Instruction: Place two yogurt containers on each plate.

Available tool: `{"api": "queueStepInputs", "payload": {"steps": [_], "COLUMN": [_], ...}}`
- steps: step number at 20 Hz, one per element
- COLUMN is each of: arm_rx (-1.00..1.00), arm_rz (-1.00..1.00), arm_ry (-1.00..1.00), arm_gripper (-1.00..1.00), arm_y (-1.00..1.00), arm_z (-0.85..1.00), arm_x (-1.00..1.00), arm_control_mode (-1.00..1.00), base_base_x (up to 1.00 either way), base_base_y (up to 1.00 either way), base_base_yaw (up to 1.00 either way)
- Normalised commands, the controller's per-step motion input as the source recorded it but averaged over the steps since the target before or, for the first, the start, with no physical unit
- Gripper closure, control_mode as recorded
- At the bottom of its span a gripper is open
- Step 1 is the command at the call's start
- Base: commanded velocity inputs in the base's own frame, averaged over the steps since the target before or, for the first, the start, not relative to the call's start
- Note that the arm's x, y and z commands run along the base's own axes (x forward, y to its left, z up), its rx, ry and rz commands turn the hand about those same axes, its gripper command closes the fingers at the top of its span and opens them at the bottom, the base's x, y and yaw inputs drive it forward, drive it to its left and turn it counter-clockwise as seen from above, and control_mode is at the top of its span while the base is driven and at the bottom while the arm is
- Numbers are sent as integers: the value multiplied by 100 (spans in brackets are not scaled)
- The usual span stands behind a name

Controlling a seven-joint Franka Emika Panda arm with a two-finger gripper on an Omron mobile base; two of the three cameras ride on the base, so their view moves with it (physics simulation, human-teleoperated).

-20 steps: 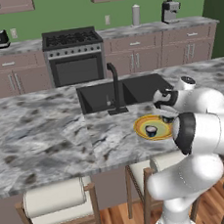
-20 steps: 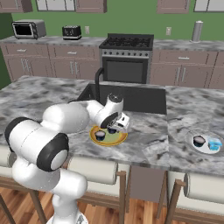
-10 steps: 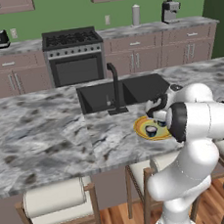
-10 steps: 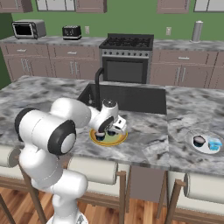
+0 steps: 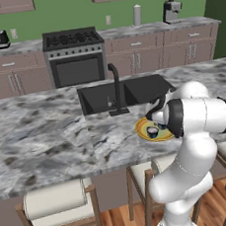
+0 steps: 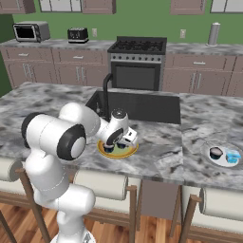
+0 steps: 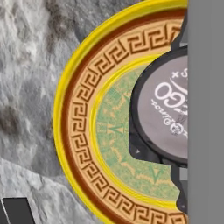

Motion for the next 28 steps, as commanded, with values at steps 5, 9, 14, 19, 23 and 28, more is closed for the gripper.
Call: {"api": "queueStepInputs", "payload": {"steps": [5, 9, 14, 19, 23, 28], "arm_rx": [0, 0, 0, 0, 0, 0], "arm_rz": [-1, 0, 0, 0, 0, 0], "arm_ry": [0, 0, 0, 0, 0, 0], "arm_gripper": [100, 100, -100, -100, -100, -100], "arm_y": [0, 0, 0, 0, 0, -2], "arm_z": [-15, -2, 0, 0, 0, 9], "arm_x": [7, 4, 1, 0, 0, 0], "arm_control_mode": [-100, -100, -100, -100, -100, -100], "base_base_x": [0, 0, 0, 0, 0, 0], "base_base_y": [0, 0, 0, 0, 0, 0], "base_base_yaw": [0, 0, 0, 0, 0, 0]}}
